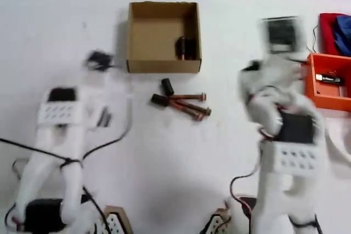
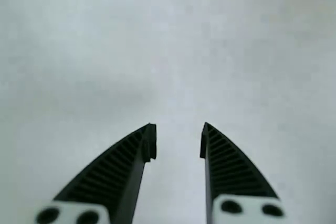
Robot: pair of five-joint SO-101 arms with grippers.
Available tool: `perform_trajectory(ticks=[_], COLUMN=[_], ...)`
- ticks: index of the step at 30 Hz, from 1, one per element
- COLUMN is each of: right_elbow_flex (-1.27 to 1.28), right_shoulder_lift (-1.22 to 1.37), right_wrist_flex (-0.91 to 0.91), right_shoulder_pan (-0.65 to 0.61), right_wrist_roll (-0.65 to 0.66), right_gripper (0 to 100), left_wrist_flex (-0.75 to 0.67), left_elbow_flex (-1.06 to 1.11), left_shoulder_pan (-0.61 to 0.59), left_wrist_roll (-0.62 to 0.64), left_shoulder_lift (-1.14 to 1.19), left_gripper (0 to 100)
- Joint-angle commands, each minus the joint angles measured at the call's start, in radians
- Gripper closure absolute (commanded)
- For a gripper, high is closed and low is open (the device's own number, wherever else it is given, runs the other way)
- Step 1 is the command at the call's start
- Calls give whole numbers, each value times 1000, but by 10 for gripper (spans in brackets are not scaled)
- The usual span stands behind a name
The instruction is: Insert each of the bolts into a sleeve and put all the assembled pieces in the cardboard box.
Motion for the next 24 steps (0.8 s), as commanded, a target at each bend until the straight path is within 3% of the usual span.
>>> perform_trajectory(ticks=[1, 5, 10, 13, 16, 24], right_elbow_flex=[-157, -353, -588, -684, -729, -736], right_shoulder_lift=[-21, 90, 266, 366, 441, 518], right_wrist_flex=[-12, -7, 31, 70, 87, 67], right_shoulder_pan=[165, 223, 243, 239, 243, 245], right_wrist_roll=[-107, -190, -262, -272, -267, -265], right_gripper=[976, 976, 976, 976, 976, 976], left_wrist_flex=[196, 275, 334, 400, 466, 509], left_elbow_flex=[-269, -464, -691, -834, -995, -1245], left_shoulder_pan=[241, 374, 450, 491, 517, 606], left_wrist_roll=[-72, -123, -192, -259, -293, -388], left_shoulder_lift=[110, 308, 554, 683, 789, 953], left_gripper=[835, 835, 833, 779, 715, 714])
